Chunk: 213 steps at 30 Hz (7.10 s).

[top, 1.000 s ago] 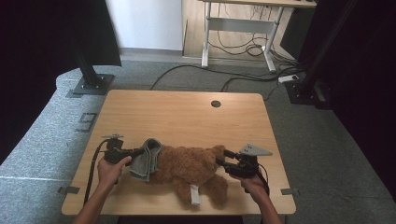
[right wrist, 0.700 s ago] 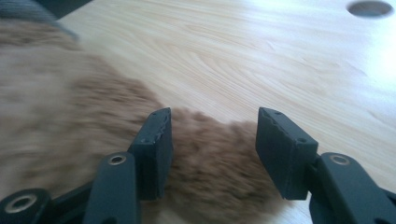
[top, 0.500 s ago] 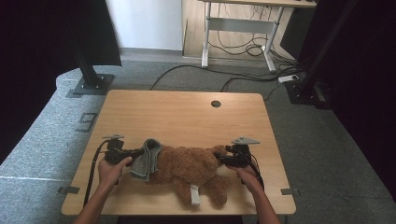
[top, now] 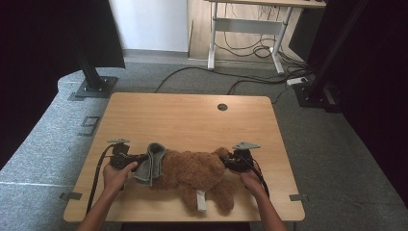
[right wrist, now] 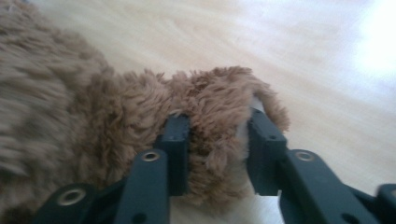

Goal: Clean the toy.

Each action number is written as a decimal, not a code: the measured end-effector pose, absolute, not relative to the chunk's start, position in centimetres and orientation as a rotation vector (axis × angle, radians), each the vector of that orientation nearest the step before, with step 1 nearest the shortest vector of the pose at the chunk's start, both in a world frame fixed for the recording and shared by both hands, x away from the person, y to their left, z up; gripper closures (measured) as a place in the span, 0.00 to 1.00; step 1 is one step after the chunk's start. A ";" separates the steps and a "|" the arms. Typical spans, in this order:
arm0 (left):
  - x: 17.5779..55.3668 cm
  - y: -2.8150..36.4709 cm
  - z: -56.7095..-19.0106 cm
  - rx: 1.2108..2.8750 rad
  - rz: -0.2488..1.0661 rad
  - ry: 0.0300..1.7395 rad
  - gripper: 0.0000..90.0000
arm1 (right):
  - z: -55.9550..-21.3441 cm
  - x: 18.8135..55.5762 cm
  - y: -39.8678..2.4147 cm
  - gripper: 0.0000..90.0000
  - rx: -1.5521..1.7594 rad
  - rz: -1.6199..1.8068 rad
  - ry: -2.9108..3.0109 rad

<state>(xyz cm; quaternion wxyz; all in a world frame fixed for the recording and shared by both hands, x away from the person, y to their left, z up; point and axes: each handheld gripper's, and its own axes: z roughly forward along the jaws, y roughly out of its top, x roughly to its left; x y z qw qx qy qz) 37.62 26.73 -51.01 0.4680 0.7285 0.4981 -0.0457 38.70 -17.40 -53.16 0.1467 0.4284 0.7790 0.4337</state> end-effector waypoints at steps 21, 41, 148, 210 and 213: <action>37.7 26.4 -50.6 1.770 -0.128 1.197 0.90 | -47.1 38.6 -19.7 0.50 1.275 1.504 2.034; 38.1 26.8 -48.5 1.719 -0.137 1.154 0.90 | -48.8 32.9 -13.9 0.54 1.021 1.467 2.349; 46.0 10.0 -45.4 2.127 -0.262 0.998 0.91 | -50.1 31.8 -14.0 0.55 0.988 1.556 2.271; 45.3 19.5 -46.4 2.101 -0.113 1.186 0.89 | -49.8 32.0 -14.2 0.50 1.016 1.578 2.246; 45.1 19.7 -46.6 2.100 -0.119 1.186 0.89 | -49.0 32.4 -14.2 0.47 1.028 1.585 2.247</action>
